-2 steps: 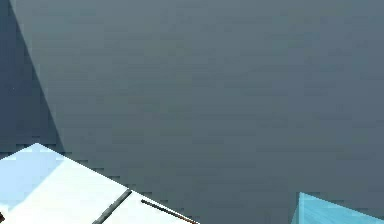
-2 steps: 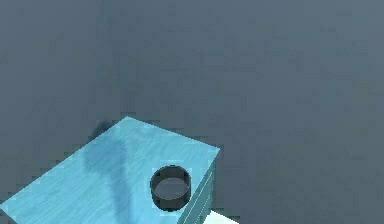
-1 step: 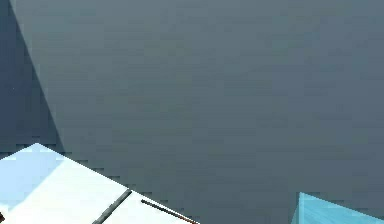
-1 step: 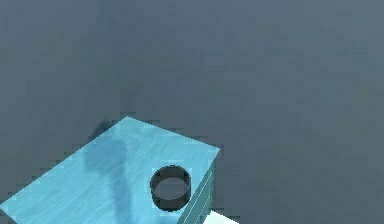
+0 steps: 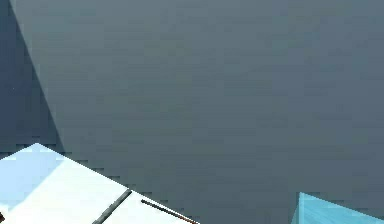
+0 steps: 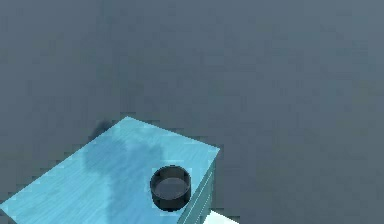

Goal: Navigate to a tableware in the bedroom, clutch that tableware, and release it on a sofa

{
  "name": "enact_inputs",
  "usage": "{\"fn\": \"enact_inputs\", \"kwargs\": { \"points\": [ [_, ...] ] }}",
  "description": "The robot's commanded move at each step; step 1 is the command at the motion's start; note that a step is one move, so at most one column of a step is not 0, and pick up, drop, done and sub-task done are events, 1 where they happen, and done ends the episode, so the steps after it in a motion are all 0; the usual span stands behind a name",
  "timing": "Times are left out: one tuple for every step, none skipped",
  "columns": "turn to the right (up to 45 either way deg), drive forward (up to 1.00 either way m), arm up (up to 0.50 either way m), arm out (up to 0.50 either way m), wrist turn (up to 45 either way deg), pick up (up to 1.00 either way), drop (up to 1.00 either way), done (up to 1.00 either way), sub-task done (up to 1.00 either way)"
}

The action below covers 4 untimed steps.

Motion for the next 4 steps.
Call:
{"fn": "enact_inputs", "kwargs": {
  "points": [
    [0.0,0.00,0.00,0.18,0.0,0.00,0.00,0.00,0.00],
    [0.0,0.00,0.00,0.00,45.0,0.00,0.00,0.00,0.00],
    [0.0,0.00,0.00,0.00,45.0,0.00,0.00,0.00,0.00],
    [0.0,0.00,0.00,0.00,45.0,0.00,0.00,0.00,0.00]
  ]
}}
